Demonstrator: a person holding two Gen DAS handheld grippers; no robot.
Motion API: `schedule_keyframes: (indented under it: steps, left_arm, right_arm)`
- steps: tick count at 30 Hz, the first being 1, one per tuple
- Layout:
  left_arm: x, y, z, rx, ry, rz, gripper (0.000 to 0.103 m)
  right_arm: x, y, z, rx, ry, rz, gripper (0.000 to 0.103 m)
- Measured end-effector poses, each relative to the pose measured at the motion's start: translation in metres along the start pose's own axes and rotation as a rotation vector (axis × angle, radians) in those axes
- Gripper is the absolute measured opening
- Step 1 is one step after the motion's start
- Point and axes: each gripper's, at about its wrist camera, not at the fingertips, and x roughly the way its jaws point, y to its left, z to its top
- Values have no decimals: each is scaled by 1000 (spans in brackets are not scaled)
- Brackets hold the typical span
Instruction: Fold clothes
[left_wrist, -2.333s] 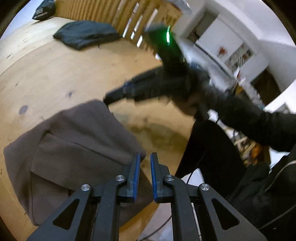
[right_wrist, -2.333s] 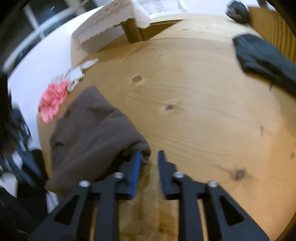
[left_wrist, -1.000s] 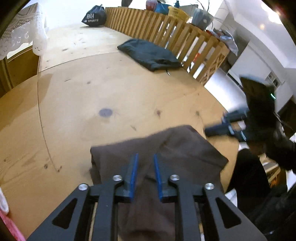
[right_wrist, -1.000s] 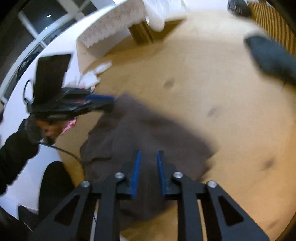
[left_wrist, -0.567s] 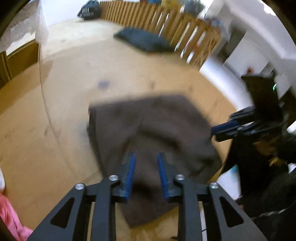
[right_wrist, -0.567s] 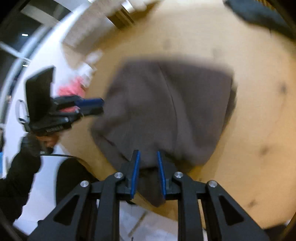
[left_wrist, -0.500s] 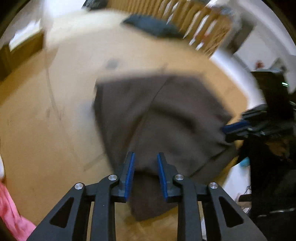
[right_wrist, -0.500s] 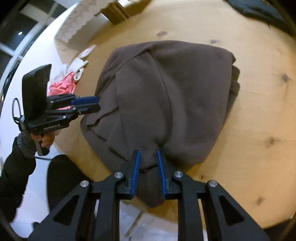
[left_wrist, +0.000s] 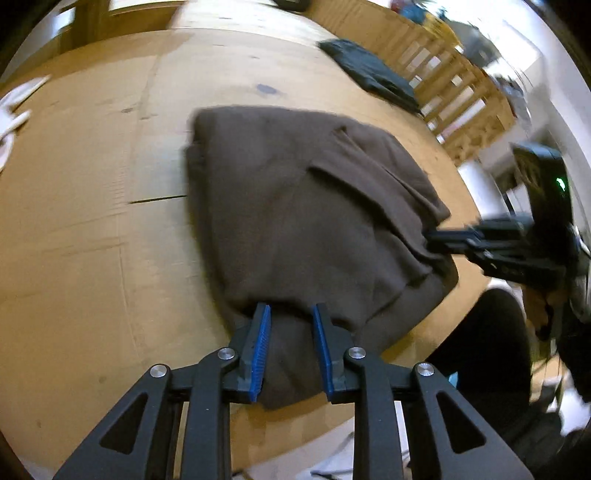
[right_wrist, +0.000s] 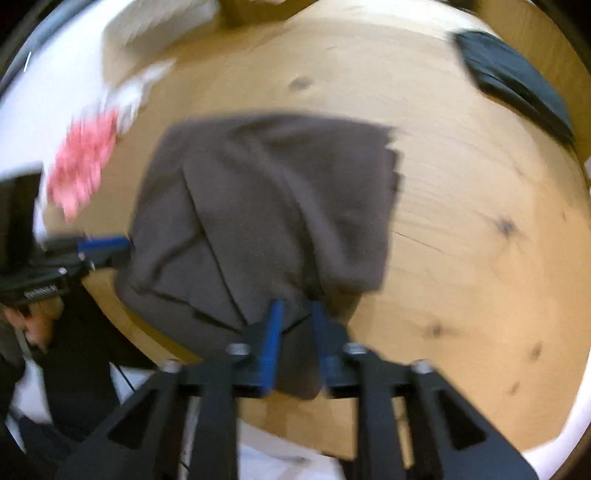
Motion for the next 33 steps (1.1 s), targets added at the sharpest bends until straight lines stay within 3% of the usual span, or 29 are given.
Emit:
schedule_keyframes:
  steps: [1,3,4,7,10,13,22,25,27,30,33]
  left_arm:
    - [-5,8,5,-42,-7,-12,39]
    - [-14,21,14,-109,-20,-7,50]
    - [-18,25,17,-127,-24,20,51]
    - [-12,19,28,-122,-9,90,55]
    - [3,11,35,-137,21,53,62]
    - [17,12,39,-198,46,32,62]
    - [34,10,41,-213,48,110,66]
    - [34,10,40,-205,30,126,69]
    - [36,7,39,-187,21,140,71]
    - [42,2,44,-166,25,148,72]
    - [48,-2,47,-157,26,143,67]
  right_arm:
    - [-10,-8,-5,69,-53,28,53]
    - [-20,-25,-12,168,-146,25,57]
    - [-24,-34,-15,219,-190,9,58]
    - [-16,-52,-9,290,-187,-8,59]
    - [-4,-51,1,282,-156,22,59]
    - [11,-38,16,262,-143,34,59]
    - [29,-43,13,217,-64,29,59]
    - [37,-47,6,239,-50,57,65]
    - [36,-46,3,227,-73,91,81]
    - [39,-31,1,117,-65,52,88]
    - [40,-22,-2,49,-76,22,88]
